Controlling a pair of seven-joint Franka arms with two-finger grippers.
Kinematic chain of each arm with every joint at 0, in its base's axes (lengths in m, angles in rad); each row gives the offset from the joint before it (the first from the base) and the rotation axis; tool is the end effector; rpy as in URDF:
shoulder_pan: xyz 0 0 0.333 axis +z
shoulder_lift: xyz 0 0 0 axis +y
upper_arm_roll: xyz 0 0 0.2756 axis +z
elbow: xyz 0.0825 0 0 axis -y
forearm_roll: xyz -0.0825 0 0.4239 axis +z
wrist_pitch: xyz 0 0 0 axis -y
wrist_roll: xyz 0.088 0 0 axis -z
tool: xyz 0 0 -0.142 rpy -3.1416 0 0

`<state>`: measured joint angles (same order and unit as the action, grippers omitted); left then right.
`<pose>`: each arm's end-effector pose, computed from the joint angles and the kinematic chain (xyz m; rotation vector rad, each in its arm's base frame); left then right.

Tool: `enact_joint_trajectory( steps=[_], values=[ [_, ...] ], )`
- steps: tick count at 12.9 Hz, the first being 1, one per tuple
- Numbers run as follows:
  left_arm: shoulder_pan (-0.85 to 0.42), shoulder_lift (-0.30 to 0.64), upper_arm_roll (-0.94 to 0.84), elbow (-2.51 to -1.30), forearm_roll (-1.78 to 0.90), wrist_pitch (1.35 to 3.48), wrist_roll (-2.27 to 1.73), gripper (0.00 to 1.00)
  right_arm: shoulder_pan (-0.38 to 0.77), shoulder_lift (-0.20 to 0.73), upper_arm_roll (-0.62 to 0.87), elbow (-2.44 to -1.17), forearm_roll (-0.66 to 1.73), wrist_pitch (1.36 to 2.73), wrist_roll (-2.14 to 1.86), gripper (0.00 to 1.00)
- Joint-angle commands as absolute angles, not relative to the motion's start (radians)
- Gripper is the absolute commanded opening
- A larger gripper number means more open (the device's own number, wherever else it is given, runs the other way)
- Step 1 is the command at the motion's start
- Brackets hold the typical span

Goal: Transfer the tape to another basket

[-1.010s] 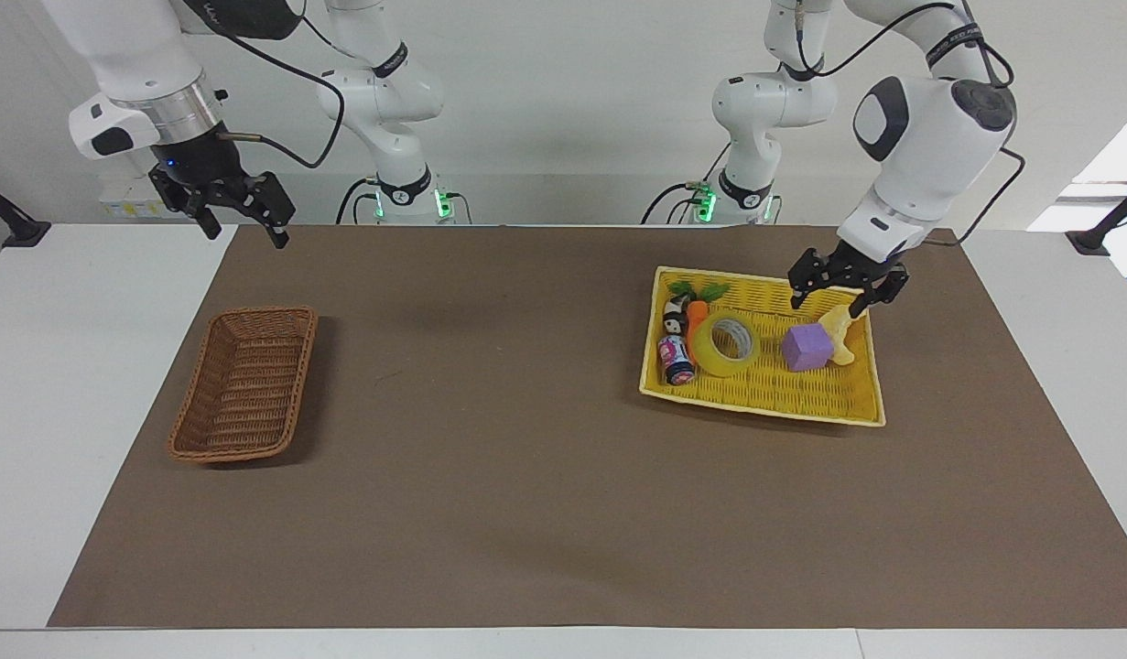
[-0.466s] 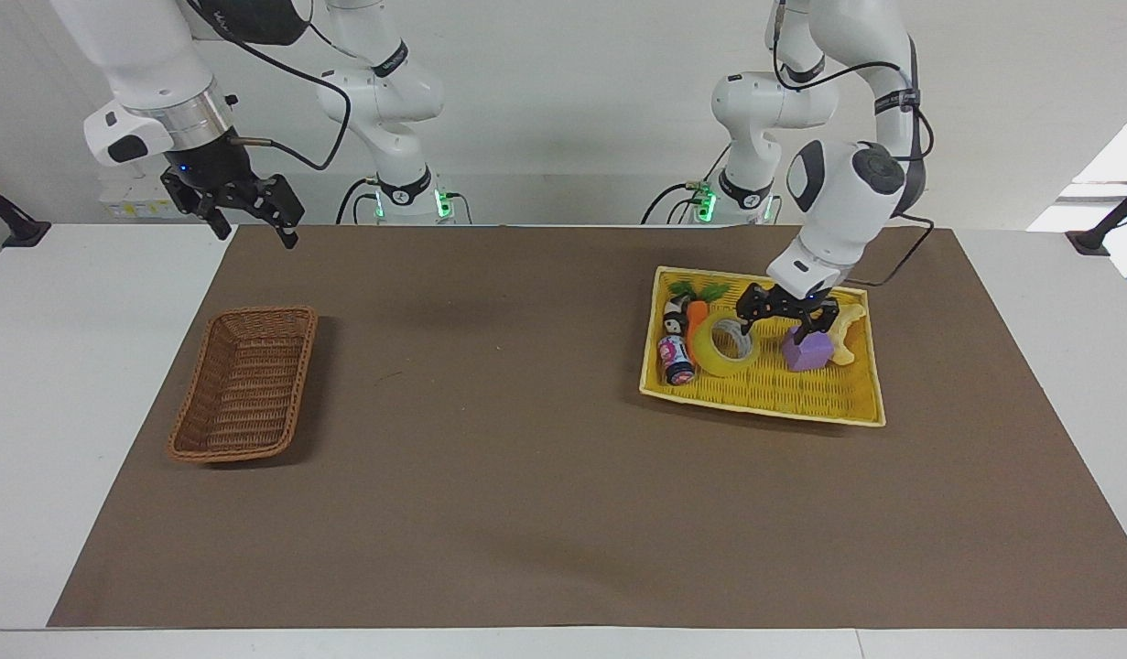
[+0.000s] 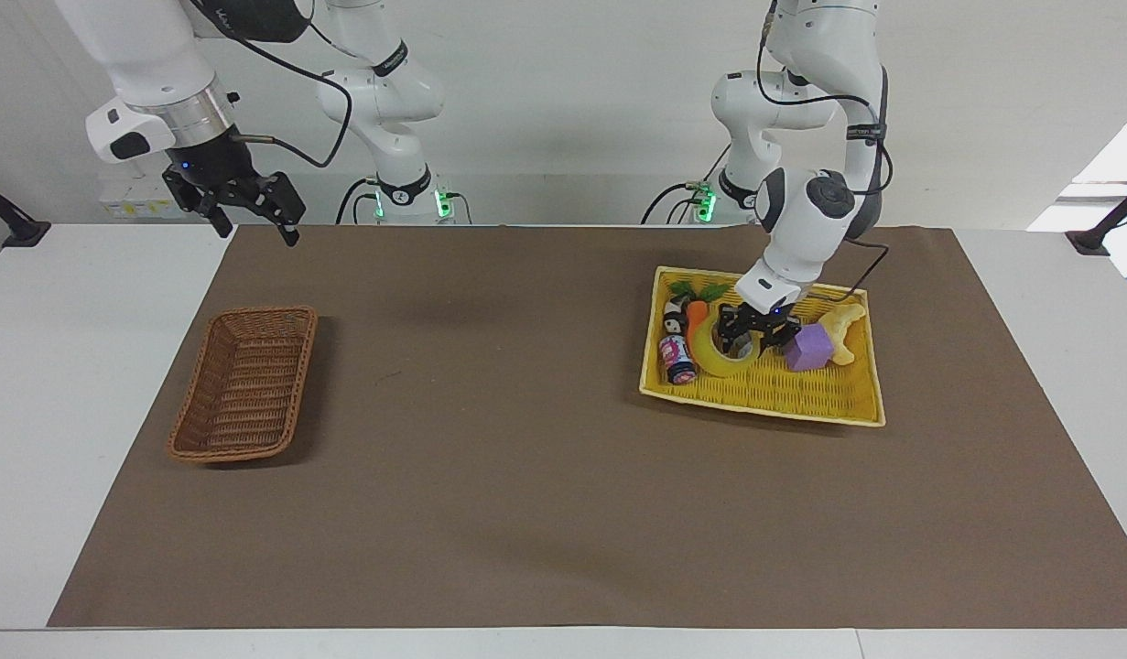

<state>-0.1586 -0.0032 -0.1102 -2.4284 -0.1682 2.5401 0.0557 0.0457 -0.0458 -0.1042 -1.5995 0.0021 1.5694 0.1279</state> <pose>0.5068 -0.1409 0.2124 3.0096 -0.2886 0.1560 0.5815 -0.0348 0.5611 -3.1205 0.2915 -0.0238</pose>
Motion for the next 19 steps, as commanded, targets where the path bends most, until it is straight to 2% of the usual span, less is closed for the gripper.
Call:
enact_joint_trajectory(
  steps=[1, 3, 7, 12, 15, 17, 19],
  values=[
    [-0.164, 0.000, -0.095, -2.427, -0.173, 2.556, 0.054, 0.00, 0.038, -0.071, -0.097, -1.629, 0.005, 1.592, 0.110, 1.00],
    [-0.147, -0.021, -0.095, -2.405, -0.173, 2.511, 0.045, 0.00, 0.037, -0.066, -0.097, -1.623, 0.006, 1.580, 0.110, 1.00],
    [-0.078, -0.060, -0.095, -2.248, -0.173, 2.288, 0.002, 0.00, 0.035, -0.061, -0.098, -1.617, 0.020, 1.575, 0.104, 1.00],
    [-0.084, -0.043, -0.107, -2.068, -0.173, 2.247, -0.228, 0.00, 0.038, -0.069, -0.049, -1.626, 0.032, 1.579, 0.095, 1.00],
    [-0.158, -0.046, -0.109, -2.025, -0.173, 2.249, -0.388, 0.00, 0.040, -0.081, -0.023, -1.643, 0.259, 1.575, 0.101, 1.00],
    [-0.242, -0.046, -0.110, -2.020, -0.173, 2.253, -0.490, 0.00, 0.092, -0.078, 0.008, -1.646, 0.296, 1.597, 0.109, 1.00],
    [-0.337, -0.048, -0.112, -2.017, -0.196, 2.261, -0.546, 0.00, 0.118, -0.074, 0.009, -1.695, 0.453, 1.720, 0.112, 1.00]
  ],
)
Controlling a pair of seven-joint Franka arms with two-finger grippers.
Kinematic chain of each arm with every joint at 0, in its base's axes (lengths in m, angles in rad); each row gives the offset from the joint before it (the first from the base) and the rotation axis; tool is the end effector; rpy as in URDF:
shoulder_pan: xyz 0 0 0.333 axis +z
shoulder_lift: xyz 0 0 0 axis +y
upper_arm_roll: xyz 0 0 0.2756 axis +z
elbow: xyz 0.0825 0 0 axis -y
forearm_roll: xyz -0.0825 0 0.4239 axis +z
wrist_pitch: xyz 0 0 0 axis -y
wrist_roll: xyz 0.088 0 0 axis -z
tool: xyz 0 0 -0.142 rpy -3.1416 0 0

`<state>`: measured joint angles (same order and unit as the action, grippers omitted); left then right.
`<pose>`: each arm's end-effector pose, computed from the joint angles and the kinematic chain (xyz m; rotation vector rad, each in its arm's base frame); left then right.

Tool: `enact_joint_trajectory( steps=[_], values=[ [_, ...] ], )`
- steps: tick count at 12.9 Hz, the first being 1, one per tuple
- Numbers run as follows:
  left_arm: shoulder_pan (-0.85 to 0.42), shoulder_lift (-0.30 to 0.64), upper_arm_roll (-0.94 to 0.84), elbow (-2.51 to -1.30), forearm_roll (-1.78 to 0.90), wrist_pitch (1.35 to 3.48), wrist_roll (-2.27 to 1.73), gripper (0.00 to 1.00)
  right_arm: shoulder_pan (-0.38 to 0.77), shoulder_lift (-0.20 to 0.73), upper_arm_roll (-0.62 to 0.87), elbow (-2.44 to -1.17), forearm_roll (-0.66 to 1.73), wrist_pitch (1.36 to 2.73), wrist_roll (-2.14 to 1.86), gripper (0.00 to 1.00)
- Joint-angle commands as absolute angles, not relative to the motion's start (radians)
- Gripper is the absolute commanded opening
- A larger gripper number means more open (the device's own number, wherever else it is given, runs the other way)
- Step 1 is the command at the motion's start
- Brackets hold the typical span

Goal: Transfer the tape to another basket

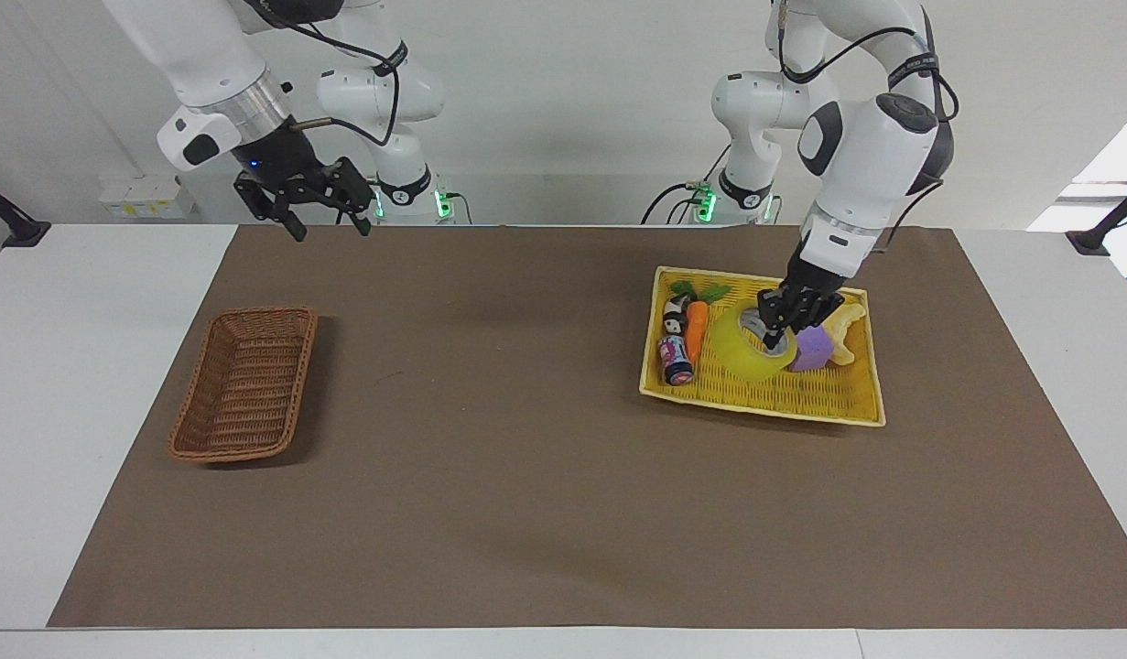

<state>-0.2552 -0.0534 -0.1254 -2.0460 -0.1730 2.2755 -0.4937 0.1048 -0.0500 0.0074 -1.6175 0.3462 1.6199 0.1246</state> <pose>0.5654 -0.2361 0.4029 2.8664 0.2960 0.2850 0.5786 0.1122 0.5672 -2.7919 0.0285 -0.0150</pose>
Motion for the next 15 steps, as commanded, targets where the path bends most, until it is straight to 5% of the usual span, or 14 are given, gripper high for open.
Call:
enact_joint_trajectory(
  steps=[1, 6, 15],
  values=[
    [-0.363, -0.052, -0.112, -2.017, -0.292, 2.258, -0.545, 0.00, 0.132, -0.072, 0.012, -1.716, 0.487, 1.791, 0.113, 1.00],
    [-0.458, -0.060, -0.121, -2.017, -0.619, 2.318, -0.540, 0.00, 0.155, -0.058, 0.012, -1.752, 0.575, 1.856, 0.113, 1.00],
    [-0.521, -0.043, -0.233, -1.993, -0.643, 2.650, -0.555, 0.00, 0.230, -0.074, 0.014, -1.793, 0.640, 1.902, 0.224, 1.00]
  ],
)
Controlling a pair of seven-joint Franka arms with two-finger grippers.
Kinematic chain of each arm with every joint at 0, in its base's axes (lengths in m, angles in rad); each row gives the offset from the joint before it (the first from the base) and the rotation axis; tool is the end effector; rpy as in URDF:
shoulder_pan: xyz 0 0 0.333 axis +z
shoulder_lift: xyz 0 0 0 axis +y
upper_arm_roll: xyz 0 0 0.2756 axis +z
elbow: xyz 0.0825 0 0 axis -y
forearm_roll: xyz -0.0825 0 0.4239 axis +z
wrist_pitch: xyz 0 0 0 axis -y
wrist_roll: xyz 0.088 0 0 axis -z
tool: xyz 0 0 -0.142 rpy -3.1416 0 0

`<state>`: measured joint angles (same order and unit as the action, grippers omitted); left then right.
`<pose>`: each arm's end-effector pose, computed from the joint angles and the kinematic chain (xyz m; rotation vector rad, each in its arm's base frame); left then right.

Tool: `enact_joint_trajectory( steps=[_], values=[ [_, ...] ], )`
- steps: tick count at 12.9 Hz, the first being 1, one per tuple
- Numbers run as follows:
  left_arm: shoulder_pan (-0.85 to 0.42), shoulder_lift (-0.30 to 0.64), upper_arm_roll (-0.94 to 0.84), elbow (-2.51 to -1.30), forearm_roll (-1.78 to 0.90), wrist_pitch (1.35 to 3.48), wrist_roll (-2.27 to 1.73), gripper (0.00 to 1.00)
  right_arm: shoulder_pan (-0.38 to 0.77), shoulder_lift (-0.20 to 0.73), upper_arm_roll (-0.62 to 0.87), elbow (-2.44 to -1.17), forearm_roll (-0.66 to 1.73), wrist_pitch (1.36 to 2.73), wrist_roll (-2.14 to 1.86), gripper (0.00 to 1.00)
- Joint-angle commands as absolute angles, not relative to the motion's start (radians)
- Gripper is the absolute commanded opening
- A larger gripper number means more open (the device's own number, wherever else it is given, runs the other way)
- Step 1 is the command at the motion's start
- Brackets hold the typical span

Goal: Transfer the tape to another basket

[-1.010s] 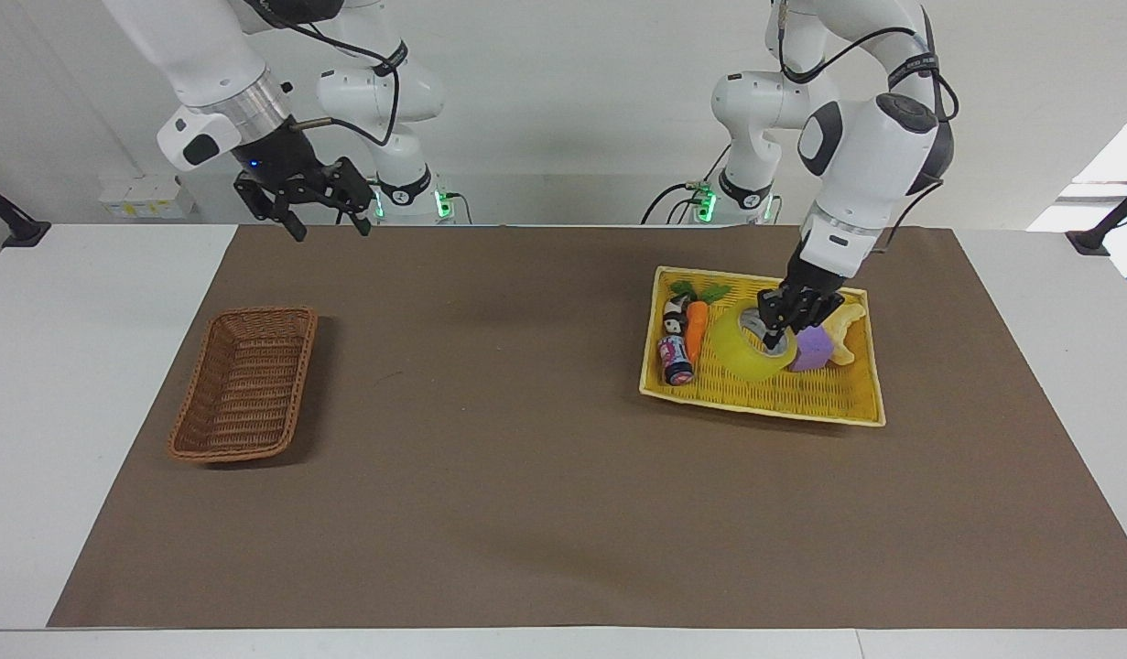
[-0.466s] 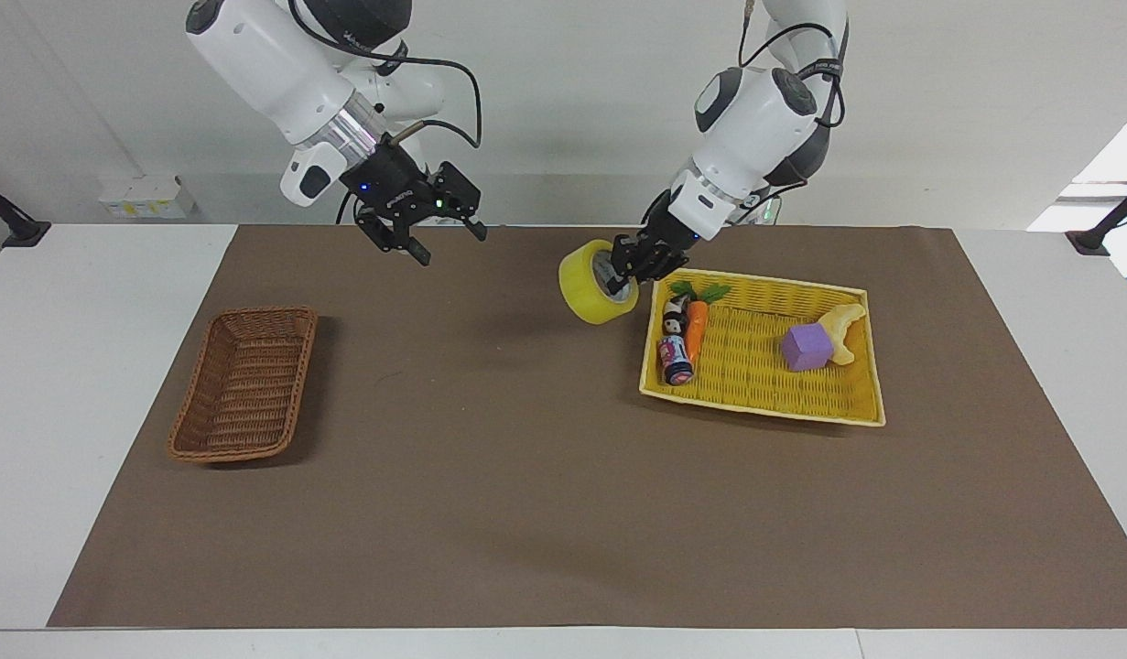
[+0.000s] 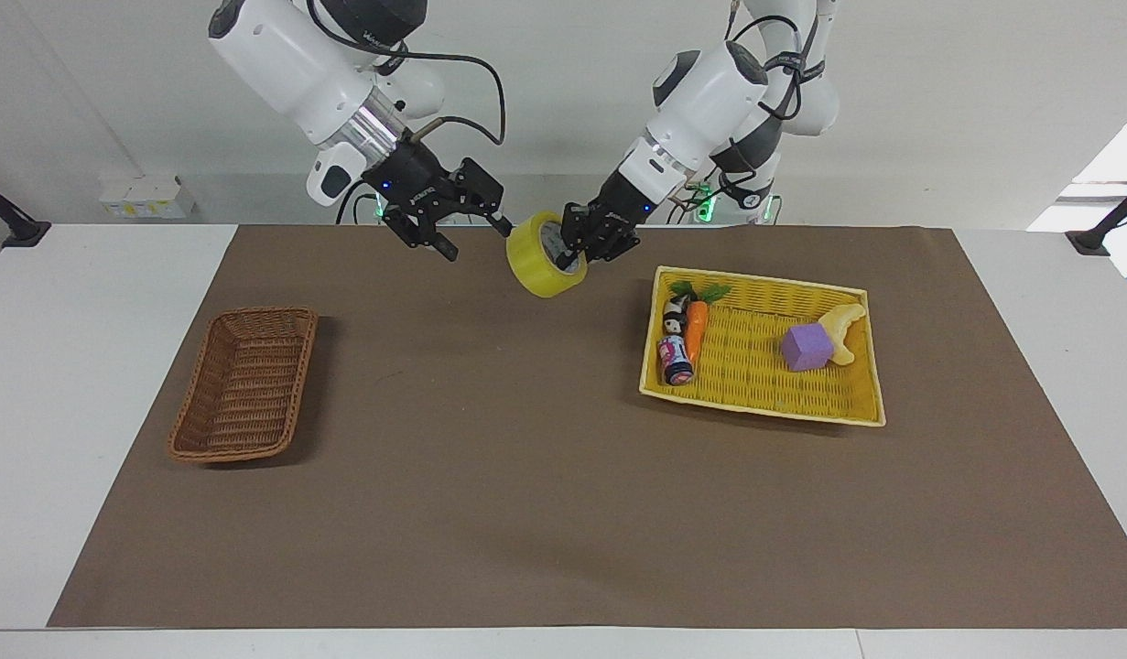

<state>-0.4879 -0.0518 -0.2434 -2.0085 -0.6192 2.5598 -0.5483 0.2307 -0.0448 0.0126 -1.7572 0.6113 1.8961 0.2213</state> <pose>0.4777 -0.4340 0.4621 2.3917 0.2789 0.2335 0.5837 0.2079 0.5294 -2.5169 0.1566 -0.0472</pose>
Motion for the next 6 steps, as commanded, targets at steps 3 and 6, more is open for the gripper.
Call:
enact_joint_trajectory(
  steps=[3, 6],
  values=[
    [-0.532, -0.046, -0.233, -1.993, -0.643, 2.695, -0.554, 0.00, 0.232, -0.081, 0.014, -1.801, 0.638, 1.896, 0.218, 0.87],
    [-0.532, -0.046, -0.233, -1.993, -0.643, 2.701, -0.554, 0.00, 0.232, -0.081, 0.014, -1.799, 0.637, 1.891, 0.229, 0.00]
  ],
)
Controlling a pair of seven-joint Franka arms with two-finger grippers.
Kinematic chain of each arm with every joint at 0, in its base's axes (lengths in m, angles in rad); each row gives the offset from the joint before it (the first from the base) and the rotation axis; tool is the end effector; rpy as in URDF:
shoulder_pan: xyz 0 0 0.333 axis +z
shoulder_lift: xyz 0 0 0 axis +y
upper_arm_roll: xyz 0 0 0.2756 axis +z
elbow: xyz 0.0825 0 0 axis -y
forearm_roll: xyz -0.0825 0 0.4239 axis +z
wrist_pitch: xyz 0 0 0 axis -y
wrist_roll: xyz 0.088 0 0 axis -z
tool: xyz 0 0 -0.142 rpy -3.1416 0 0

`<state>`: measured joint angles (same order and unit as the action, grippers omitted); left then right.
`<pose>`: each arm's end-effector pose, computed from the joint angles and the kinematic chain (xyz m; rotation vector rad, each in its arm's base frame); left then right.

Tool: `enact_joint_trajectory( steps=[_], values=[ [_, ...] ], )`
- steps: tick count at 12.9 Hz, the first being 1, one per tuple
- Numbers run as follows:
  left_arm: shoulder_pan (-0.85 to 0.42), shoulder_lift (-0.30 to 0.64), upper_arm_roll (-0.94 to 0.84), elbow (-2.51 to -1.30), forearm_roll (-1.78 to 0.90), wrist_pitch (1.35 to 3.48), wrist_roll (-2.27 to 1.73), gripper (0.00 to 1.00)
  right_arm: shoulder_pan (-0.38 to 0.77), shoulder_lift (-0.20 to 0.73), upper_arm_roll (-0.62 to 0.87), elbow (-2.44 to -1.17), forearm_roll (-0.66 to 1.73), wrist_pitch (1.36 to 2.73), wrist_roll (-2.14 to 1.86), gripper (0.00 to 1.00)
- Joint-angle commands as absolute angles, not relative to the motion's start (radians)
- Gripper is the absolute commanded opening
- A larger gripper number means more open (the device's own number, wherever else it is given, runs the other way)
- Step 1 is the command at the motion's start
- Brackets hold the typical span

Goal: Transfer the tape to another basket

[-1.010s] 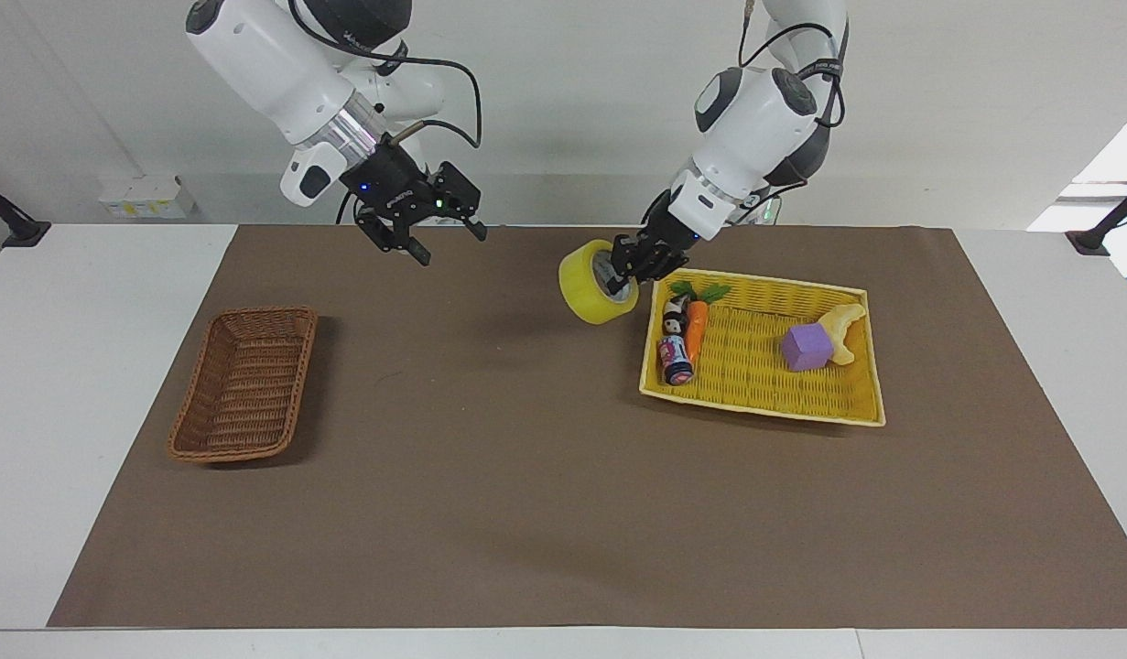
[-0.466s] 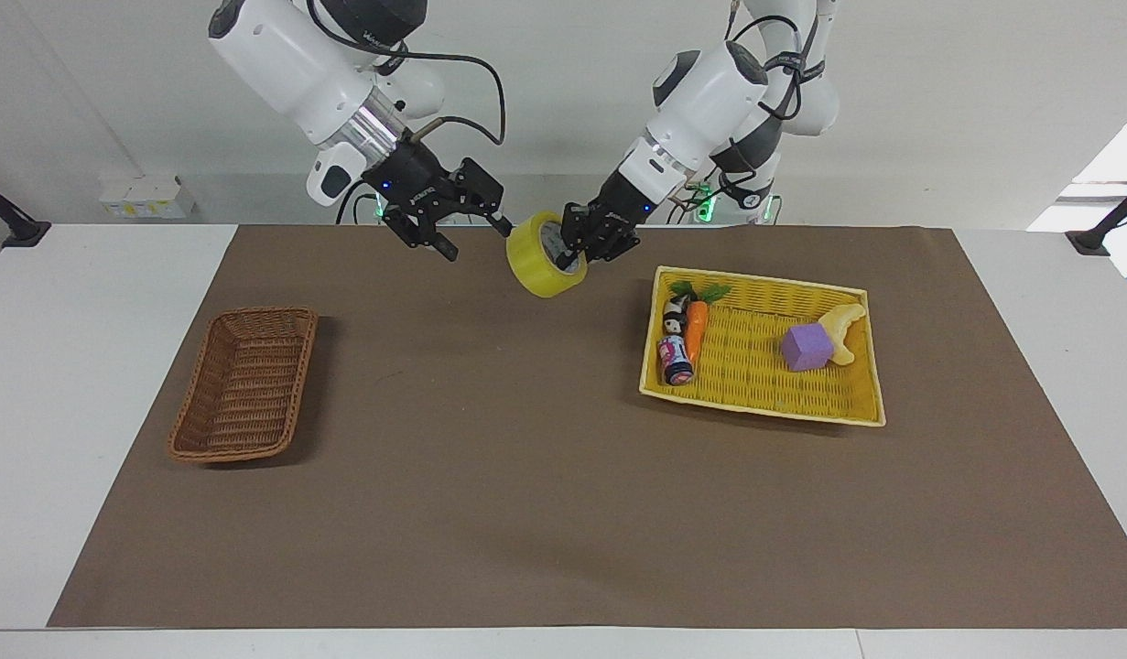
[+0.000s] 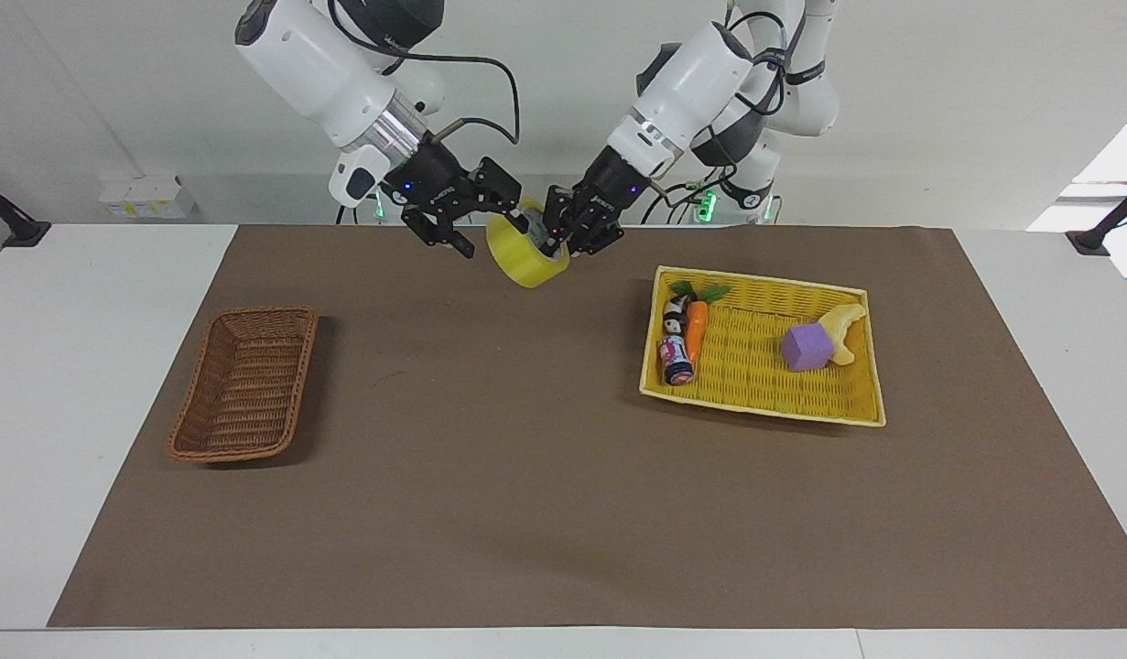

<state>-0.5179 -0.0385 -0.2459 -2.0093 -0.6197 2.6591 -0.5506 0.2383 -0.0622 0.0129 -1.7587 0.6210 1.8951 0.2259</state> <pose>0.4748 -0.4466 0.4660 2.3454 0.2784 0.3088 0.5782 0.2125 0.5397 -2.5034 0.1482 -0.0567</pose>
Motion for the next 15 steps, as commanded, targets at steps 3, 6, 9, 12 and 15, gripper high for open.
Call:
enact_joint_trajectory(
  steps=[3, 6, 9, 12, 15],
  values=[
    [-0.532, -0.051, -0.233, -1.996, -0.643, 2.700, -0.554, 0.00, 0.232, -0.080, 0.014, -1.798, 0.627, 1.882, 0.232, 0.00],
    [-0.520, -0.058, -0.232, -1.994, -0.641, 2.678, -0.549, 0.88, 0.221, -0.075, 0.014, -1.792, 0.627, 1.882, 0.229, 0.00],
    [-0.493, -0.086, -0.224, -2.009, -0.644, 2.567, -0.613, 1.00, 0.192, -0.069, -0.002, -1.786, 0.627, 1.859, 0.189, 0.00],
    [-0.450, -0.100, -0.222, -2.016, -0.641, 2.510, -0.664, 1.00, 0.096, -0.069, -0.005, -1.789, 0.618, 1.806, 0.073, 0.00],
    [-0.315, -0.098, -0.221, -2.006, -0.629, 2.294, -0.597, 1.00, 0.025, -0.020, -0.006, -1.790, 0.410, 1.845, -0.018, 0.00]
  ],
)
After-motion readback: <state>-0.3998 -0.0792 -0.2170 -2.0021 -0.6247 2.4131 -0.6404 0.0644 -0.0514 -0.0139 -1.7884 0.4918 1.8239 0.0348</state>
